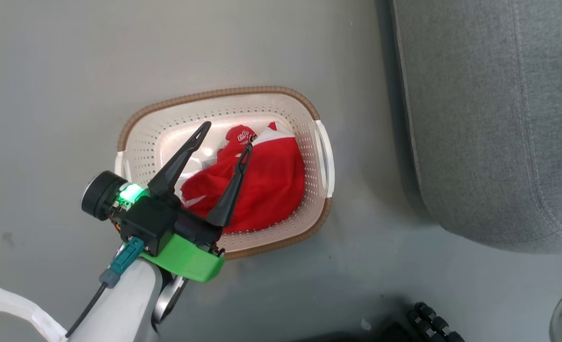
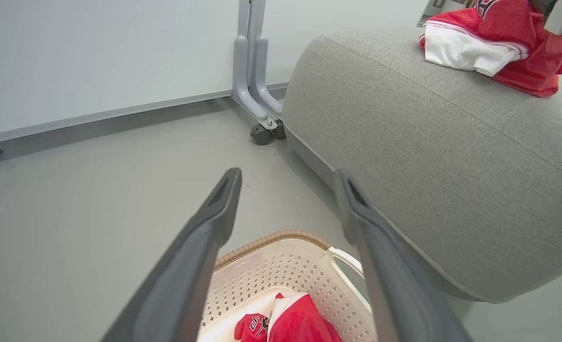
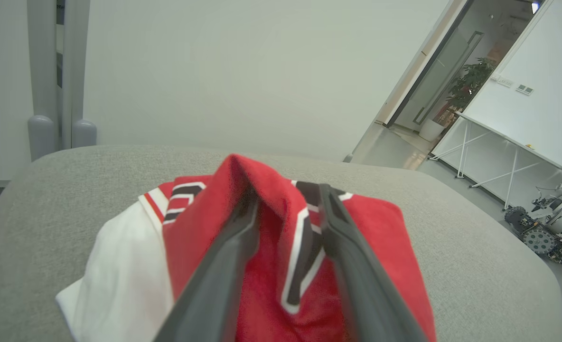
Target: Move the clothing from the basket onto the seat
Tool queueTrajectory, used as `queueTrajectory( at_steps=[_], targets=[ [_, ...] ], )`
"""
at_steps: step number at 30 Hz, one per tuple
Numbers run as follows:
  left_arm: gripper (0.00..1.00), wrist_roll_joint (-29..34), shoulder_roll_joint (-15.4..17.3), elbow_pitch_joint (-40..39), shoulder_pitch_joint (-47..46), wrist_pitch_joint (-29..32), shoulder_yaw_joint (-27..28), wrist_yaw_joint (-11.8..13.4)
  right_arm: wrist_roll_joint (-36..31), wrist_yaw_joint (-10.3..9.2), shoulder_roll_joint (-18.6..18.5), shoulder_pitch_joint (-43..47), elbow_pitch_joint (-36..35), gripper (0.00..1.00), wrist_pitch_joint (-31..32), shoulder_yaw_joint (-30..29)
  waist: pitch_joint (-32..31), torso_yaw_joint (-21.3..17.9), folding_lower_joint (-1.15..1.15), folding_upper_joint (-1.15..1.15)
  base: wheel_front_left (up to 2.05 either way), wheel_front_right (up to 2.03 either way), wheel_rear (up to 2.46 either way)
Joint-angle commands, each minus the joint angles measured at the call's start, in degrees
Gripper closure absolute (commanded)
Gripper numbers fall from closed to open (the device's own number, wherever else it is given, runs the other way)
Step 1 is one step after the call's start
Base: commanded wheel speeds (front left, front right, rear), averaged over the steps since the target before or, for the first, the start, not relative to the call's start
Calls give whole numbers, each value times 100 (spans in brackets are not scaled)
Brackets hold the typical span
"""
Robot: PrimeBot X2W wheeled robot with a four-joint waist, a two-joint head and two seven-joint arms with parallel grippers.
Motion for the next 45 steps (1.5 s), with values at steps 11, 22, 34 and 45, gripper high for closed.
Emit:
queueTrajectory(
  at_steps=[11, 22, 34, 45],
  targets=[
    [0, 122, -482, 390, 626, 1, 254, -15, 967, -8, 441, 1461, -743, 0, -17, 718, -1648, 136, -1, 0, 0, 0, 0],
    [0, -227, -1069, 687, 1390, 1, 920, -15, 1492, -8, 665, 2905, -204, 0, -17, 1435, -2723, 661, -1, 0, 0, 0, 0],
    [0, -18, -1222, 644, 1857, 1, 1747, 134, 2411, -8, 699, 3842, -695, 0, -17, 3874, -3349, 1049, -1, 0, 0, 0, 0],
    [0, 106, -1221, 19, 2368, 3, 1803, 519, 2816, -8, 701, 5085, -2397, 0, -17, 4526, -3947, 1151, -1, 0, 0, 0, 0]
  ],
)
